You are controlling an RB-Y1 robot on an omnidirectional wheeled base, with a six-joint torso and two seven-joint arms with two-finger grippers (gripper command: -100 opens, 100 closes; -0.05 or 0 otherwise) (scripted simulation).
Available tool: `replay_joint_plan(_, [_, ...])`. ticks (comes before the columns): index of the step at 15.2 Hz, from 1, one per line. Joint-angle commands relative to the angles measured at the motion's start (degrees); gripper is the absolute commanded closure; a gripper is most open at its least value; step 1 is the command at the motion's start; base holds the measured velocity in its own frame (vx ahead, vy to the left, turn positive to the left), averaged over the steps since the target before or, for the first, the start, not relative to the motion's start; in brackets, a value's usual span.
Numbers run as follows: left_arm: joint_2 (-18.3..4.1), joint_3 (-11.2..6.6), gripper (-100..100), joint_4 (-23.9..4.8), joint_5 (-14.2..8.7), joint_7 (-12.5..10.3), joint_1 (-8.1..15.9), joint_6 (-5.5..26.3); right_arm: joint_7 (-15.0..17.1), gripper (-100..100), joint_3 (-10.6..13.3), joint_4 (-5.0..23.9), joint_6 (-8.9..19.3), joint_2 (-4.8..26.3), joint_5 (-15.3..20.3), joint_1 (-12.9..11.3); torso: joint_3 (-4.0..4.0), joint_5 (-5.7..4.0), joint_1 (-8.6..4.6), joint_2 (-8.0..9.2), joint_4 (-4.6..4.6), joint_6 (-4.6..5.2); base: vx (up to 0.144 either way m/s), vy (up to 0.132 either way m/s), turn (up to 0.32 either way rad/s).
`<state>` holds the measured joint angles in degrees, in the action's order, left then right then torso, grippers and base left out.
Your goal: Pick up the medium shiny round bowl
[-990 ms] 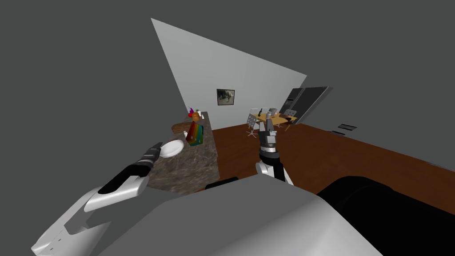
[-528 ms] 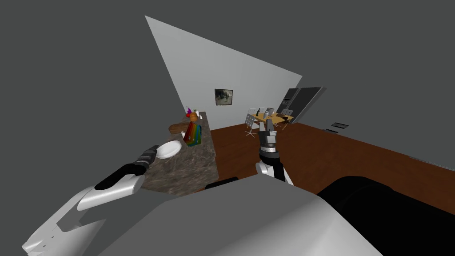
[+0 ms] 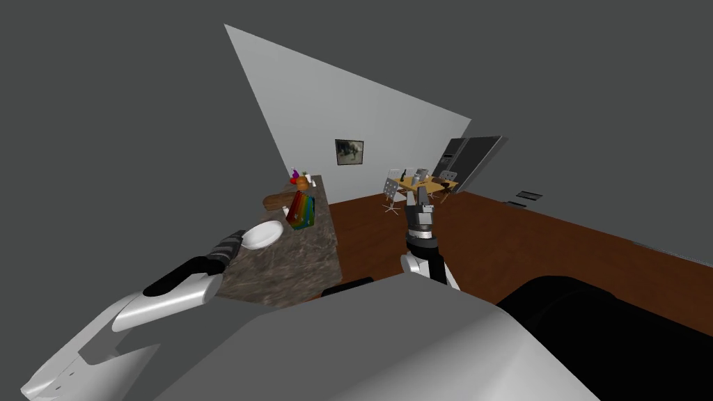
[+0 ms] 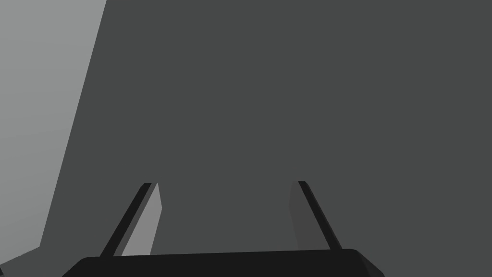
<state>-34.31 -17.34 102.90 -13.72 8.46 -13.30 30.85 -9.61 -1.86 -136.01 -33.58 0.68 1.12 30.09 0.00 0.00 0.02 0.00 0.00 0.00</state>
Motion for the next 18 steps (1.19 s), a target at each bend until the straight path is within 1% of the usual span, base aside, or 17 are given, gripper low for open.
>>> replay_joint_plan(1, [0.00,0.00,-100,0.00,0.00,0.00,0.00,0.00,0.00,0,0.00,0.00,0.00,0.00,0.00,0.00,0.00,0.00,0.00,0.00,0.00,0.00,0.000,0.000,0.000])
replay_joint_plan(2, [-0.60,-0.60,-100,-0.47,-0.91,-0.19,-0.12,1.72,0.00,0,0.00,0.00,0.00,0.00,0.00,0.00,0.00,0.00,0.00,-0.01,0.00,0.00,-0.002,-0.010,-0.049])
replay_joint_plan(5, [-1.63,-1.63,-100,-1.21,-2.47,-0.50,-0.33,4.64,0.00,0,0.00,0.00,0.00,0.00,0.00,-0.01,0.02,-0.02,-0.07,0.04,0.01,0.02,-0.012,-0.022,-0.093])
replay_joint_plan(6, [-1.63,-1.63,-100,-1.21,-2.47,-0.50,-0.33,4.64,0.00,0,0.00,0.00,0.00,0.00,0.00,0.00,0.03,-0.02,-0.08,0.05,0.01,0.01,-0.012,-0.019,-0.076])
replay_joint_plan(9, [-3.06,-3.04,-100,-2.23,-4.61,-0.92,-0.63,8.62,0.00,0,0.00,0.00,0.00,0.00,0.00,-0.01,0.02,-0.02,-0.07,0.02,0.01,0.02,-0.001,-0.018,-0.115])
replay_joint_plan(10, [-3.06,-3.04,-100,-2.23,-4.61,-0.92,-0.63,8.66,0.00,0,0.00,0.00,0.00,0.00,0.00,-0.01,0.01,-0.02,-0.06,0.01,0.00,0.02,0.005,-0.010,-0.126])
replay_joint_plan(11, [-3.60,-3.58,-100,-2.64,-5.43,-1.09,-0.74,10.20,0.00,0,0.00,0.00,0.00,0.00,0.00,0.00,0.00,-0.01,-0.05,-0.01,0.00,0.02,-0.005,-0.011,-0.093])
replay_joint_plan(12, [-3.60,-3.58,-100,-2.64,-5.43,-1.09,-0.74,10.20,0.00,0,0.00,0.00,0.00,0.00,0.00,0.00,0.00,-0.01,-0.05,0.01,0.00,0.01,-0.006,-0.009,-0.043])
replay_joint_plan(14, [-4.74,-4.74,-100,-3.58,-7.20,-1.45,-0.97,13.30,0.00,0,0.00,0.00,0.00,0.00,0.00,0.00,0.01,-0.01,-0.03,0.02,0.00,0.01,-0.004,-0.012,-0.116])
replay_joint_plan(15, [-4.74,-4.74,-100,-3.58,-7.20,-1.45,-0.97,13.52,0.00,0,0.00,0.00,0.00,0.00,0.00,-0.01,0.01,-0.01,-0.05,0.02,0.01,0.04,-0.007,-0.015,-0.132])
replay_joint_plan(16, [-5.35,-5.35,-100,-4.11,-8.13,-1.64,-1.09,15.27,0.00,0,0.00,0.00,0.00,0.00,0.00,0.00,0.01,-0.01,-0.05,0.03,0.01,0.02,0.003,-0.001,-0.212])
replay_joint_plan(17, [-5.35,-5.35,-100,-4.11,-8.13,-1.64,-1.09,15.27,0.00,0,0.01,0.00,0.00,0.00,0.00,-0.01,0.01,-0.01,-0.02,0.01,0.00,0.05,0.009,0.009,-0.106])
replay_joint_plan(18, [-5.96,-5.98,-100,-4.67,-9.10,-1.84,-1.21,17.08,0.00,0,0.00,0.00,0.00,0.00,0.00,0.00,-0.01,0.00,0.02,-0.01,0.00,0.01,0.007,0.022,-0.115])
